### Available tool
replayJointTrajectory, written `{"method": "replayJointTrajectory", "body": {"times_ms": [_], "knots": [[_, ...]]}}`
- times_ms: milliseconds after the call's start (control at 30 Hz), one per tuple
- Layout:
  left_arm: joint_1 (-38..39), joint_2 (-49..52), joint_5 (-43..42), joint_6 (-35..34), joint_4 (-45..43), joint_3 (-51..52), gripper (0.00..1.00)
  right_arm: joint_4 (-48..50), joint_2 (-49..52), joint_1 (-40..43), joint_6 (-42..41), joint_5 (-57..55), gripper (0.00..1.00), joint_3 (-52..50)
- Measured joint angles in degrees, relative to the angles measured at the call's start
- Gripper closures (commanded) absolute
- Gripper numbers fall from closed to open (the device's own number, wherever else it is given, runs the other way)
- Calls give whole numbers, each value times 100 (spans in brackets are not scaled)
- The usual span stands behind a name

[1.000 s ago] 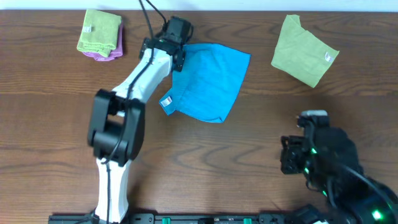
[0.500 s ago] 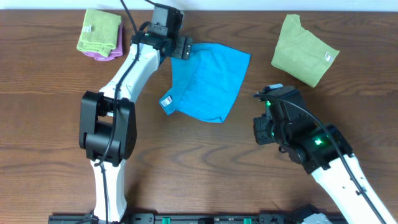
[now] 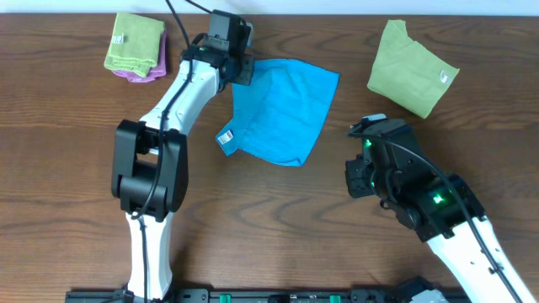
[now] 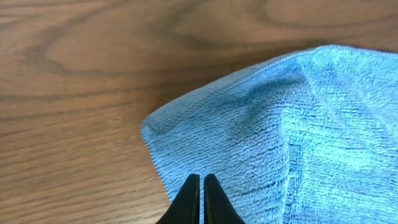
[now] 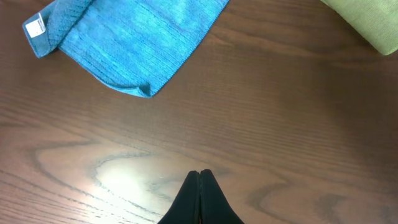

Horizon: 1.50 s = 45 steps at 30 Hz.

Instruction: Fold the cloth

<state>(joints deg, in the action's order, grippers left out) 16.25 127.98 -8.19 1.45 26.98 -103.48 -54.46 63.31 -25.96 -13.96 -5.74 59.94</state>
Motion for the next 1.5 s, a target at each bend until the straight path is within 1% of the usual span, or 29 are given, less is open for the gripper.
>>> {"method": "replayJointTrajectory", "body": {"times_ms": [233, 500, 733, 1067, 1267, 1367, 1500], "knots": [[9, 507, 0, -92, -125, 2, 94, -116, 0, 0, 0, 11, 99, 0], [9, 522, 2, -151, -745, 2, 94, -173, 0, 0, 0, 85, 99, 0], [9, 549, 2, -151, -997, 2, 94, -181, 0, 0, 0, 125, 99, 0], [4, 977, 7, -151, -1377, 2, 94, -188, 2, 0, 0, 330, 99, 0], [4, 1036, 223, -151, -1593, 2, 94, -166, 22, 0, 0, 529, 99, -35], [2, 1036, 313, -149, -1611, 2, 95, 155, 144, 0, 0, 664, 99, -177], [2, 1036, 391, -149, -1609, 2, 94, 1248, 509, -2, 20, 916, 99, -704]]}}
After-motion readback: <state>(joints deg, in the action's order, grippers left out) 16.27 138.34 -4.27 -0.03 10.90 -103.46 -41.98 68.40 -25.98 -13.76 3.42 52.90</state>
